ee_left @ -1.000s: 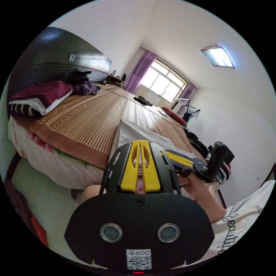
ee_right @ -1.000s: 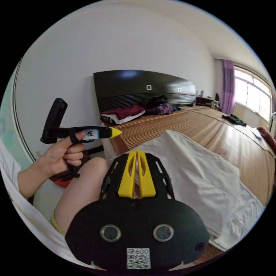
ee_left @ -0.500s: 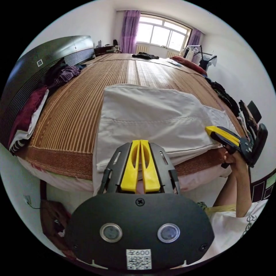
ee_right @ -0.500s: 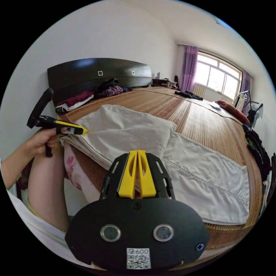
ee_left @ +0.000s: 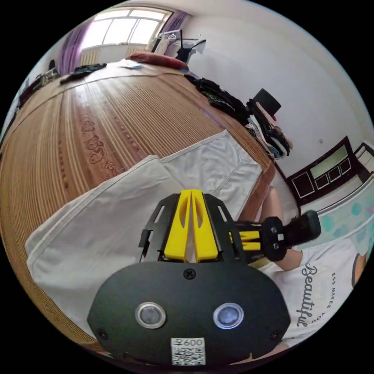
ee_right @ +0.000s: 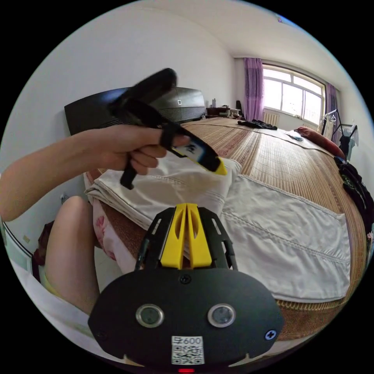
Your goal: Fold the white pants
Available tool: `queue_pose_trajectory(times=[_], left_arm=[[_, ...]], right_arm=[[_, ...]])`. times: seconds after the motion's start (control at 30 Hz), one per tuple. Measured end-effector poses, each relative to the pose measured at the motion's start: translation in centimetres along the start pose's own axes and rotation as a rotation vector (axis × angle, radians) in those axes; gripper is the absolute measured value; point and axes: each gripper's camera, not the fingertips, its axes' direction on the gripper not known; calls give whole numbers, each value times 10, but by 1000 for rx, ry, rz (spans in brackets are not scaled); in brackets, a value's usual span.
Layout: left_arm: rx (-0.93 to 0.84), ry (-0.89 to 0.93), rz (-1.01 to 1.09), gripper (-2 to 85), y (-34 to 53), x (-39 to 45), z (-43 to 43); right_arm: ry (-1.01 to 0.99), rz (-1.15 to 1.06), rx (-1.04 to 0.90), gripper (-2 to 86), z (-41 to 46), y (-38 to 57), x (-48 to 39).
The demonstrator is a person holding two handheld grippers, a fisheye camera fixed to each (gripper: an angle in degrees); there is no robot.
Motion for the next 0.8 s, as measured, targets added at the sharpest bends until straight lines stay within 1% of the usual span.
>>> queue_pose_trajectory(times=[0.07,0.1,0.2,0.23,0.27,0.33,0.4,0.47,0.53,0.6,0.67,0.7,0.73,0.77,0.8], left_arm=[[-88,-67,11,6,-31,-8,34],[-98,-82,20,6,-36,-9,40],[-56,-154,20,7,-52,-12,56],[-5,-208,-3,7,-55,-12,55],[93,-309,-48,7,-54,-9,45],[212,-448,-99,7,-45,1,24],[142,-434,-4,8,-40,15,16],[-7,-405,89,8,-18,33,21],[-99,-332,109,8,3,37,27],[-84,-300,82,8,23,35,25],[3,-308,41,8,44,21,14],[17,-296,13,8,47,15,12],[34,-219,-35,8,52,2,10],[31,-124,-36,8,53,-8,11],[17,-103,-39,8,53,-11,14]], right_arm=[[9,-6,0,-9,-2,-6,3],[13,-9,-1,-9,-2,-7,3],[11,-8,-7,-9,-4,-15,9],[4,-4,-8,-9,-5,-18,13],[-5,2,-8,-9,-6,-20,17],[-13,10,-5,-9,-8,-23,21],[-10,9,-5,-9,-11,-27,24],[-13,12,-7,-9,-14,-33,28],[-21,21,-8,-9,-17,-37,32],[-25,27,-11,-9,-19,-41,35],[-24,26,-12,-9,-23,-46,38],[-22,25,-11,-9,-25,-47,38],[-18,23,-9,-9,-27,-49,39],[-12,21,-8,-9,-29,-51,39],[-10,20,-8,-9,-30,-52,39]])
